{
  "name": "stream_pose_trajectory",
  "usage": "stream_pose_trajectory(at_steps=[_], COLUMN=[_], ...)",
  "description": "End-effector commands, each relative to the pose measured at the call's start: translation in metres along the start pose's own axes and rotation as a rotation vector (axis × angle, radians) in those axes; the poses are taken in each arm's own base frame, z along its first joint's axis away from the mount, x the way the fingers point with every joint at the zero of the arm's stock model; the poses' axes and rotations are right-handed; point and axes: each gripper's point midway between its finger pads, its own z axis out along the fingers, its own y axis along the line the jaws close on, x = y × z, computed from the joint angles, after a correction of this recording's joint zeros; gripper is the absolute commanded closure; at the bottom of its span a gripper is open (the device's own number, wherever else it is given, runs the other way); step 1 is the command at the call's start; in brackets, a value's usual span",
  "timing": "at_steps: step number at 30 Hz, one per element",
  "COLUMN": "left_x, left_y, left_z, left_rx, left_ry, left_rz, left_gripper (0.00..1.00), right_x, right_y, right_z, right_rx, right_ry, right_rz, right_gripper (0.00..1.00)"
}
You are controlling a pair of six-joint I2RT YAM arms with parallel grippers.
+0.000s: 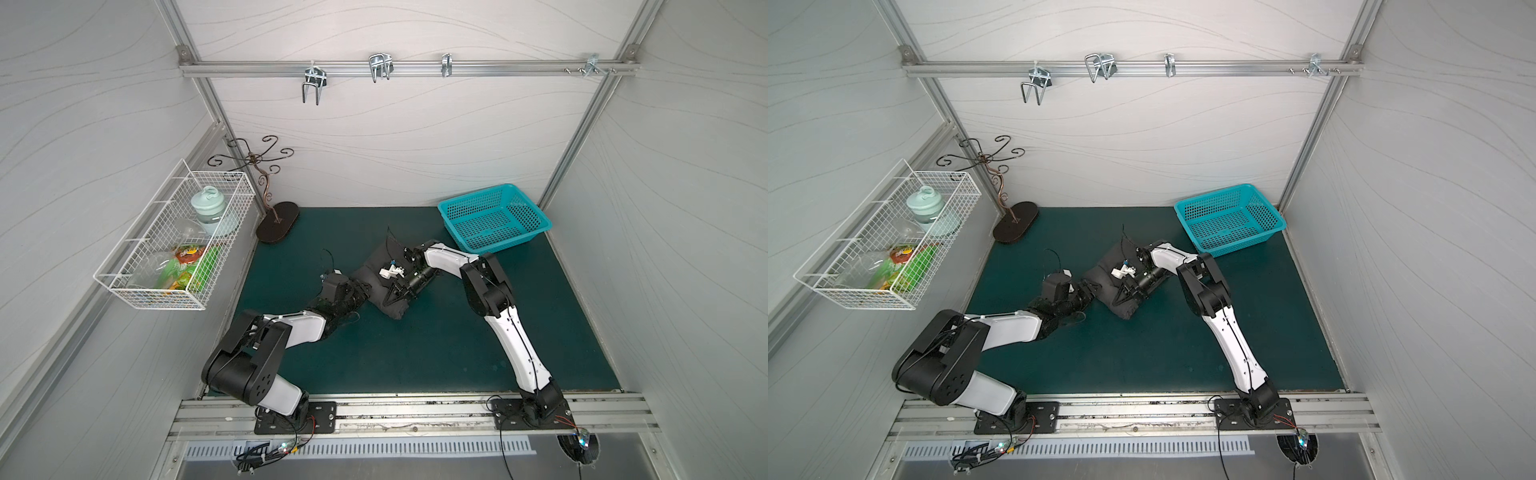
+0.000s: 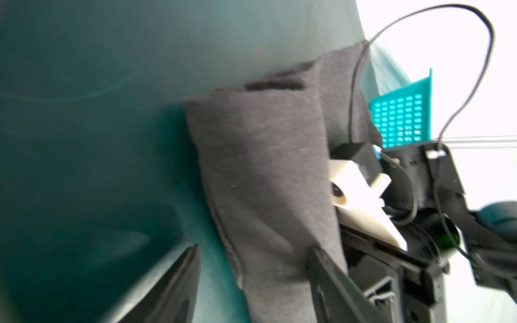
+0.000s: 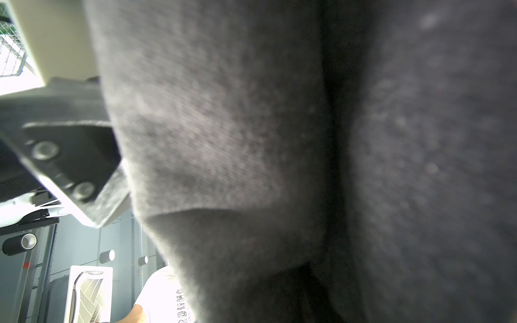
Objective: Roll up the long pants
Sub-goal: Roll the long pant at the center of the board.
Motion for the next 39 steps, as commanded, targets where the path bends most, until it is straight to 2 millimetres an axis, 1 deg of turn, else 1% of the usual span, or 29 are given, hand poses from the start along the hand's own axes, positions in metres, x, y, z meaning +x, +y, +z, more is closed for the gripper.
stream_pose_trajectory(at_steps=[1,4,7,15,18,21,27,29,33,36,39], left_x=[-0.011,-0.010,-0.008,-0.001,0.003,0.009,0.018,0.024,0.031,0.033,0.034], left_y=[-0.056,-0.059,-0.059,-0.051,-0.045,-0.035,-0.024,-0.016,-0.006,0.001,0.003], left_z=[-0.006,-0.003,0.003,0.036,0.044,0.044,0.033,0.029,0.023,0.026,0.034], left_rx=[0.183,0.184,0.181,0.180,0.162,0.122,0.061,0.021,-0.004,-0.023,-0.026], left_ry=[-0.006,0.009,0.028,0.091,0.115,0.136,0.177,0.206,0.222,0.229,0.233], left_rz=[0.077,0.097,0.107,0.084,0.061,0.045,0.077,0.082,0.075,0.071,0.059], left_gripper=[0.32,0.32,0.32,0.31,0.27,0.25,0.25,0.25,0.24,0.24,0.24], right_x=[0.067,0.066,0.065,0.066,0.067,0.067,0.066,0.066,0.064,0.064,0.064], right_y=[-0.112,-0.112,-0.112,-0.110,-0.110,-0.109,-0.110,-0.110,-0.110,-0.111,-0.110], right_z=[0.017,0.017,0.017,0.015,0.014,0.013,0.012,0.012,0.010,0.009,0.010], right_rx=[0.304,0.304,0.307,0.318,0.322,0.324,0.328,0.331,0.336,0.336,0.335], right_ry=[0.210,0.211,0.214,0.218,0.218,0.216,0.215,0.214,0.210,0.208,0.210], right_rz=[0.332,0.334,0.336,0.331,0.330,0.327,0.329,0.328,0.325,0.326,0.326], right_gripper=[1.00,1.00,1.00,1.00,1.00,1.00,1.00,1.00,1.00,1.00,1.00])
